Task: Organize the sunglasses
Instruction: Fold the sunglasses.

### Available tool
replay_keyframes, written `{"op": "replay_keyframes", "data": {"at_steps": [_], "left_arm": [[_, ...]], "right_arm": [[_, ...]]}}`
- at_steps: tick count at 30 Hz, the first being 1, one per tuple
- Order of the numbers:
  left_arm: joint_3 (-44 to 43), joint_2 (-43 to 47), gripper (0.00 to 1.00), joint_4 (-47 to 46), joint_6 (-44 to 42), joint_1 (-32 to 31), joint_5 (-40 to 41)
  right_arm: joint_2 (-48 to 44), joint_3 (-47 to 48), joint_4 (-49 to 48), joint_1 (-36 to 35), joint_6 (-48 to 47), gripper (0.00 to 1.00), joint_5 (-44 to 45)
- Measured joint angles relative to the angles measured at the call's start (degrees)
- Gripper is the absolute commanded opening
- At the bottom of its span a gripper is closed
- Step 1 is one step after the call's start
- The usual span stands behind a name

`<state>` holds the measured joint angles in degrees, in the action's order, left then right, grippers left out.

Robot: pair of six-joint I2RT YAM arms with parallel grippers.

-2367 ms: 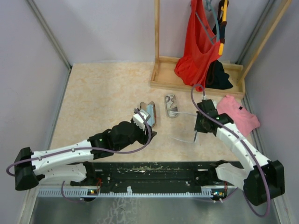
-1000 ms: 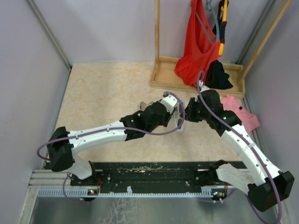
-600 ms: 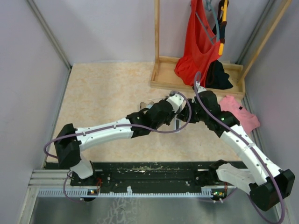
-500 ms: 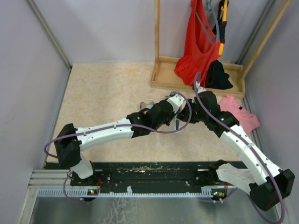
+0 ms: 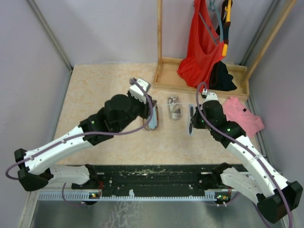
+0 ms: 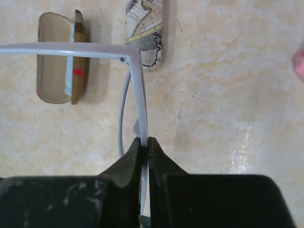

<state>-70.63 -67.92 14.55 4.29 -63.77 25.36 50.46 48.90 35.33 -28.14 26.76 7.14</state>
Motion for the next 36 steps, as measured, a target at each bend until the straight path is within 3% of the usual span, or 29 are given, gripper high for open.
{"op": "replay_keyframes", "data": {"at_steps": [9,19,36], "left_arm": [[-10.73,-6.08,0.42,6.01,0.96,10.16,1.29],[-11.26,-13.86,0.41,10.49,2.14,10.25,-1.25],[-8.48,-16.02,0.38,10.36,3.41,9.64,-6.25]], "right_arm": [[-5.97,-5.03,-6.08,-5.11,-12.98,0.0,0.61],[-8.24,-4.96,-13.29,-12.66,-19.63,0.0,4.13],[-1.79,-2.97,-16.28,-16.24,-20.55,0.0,9.7]]}}
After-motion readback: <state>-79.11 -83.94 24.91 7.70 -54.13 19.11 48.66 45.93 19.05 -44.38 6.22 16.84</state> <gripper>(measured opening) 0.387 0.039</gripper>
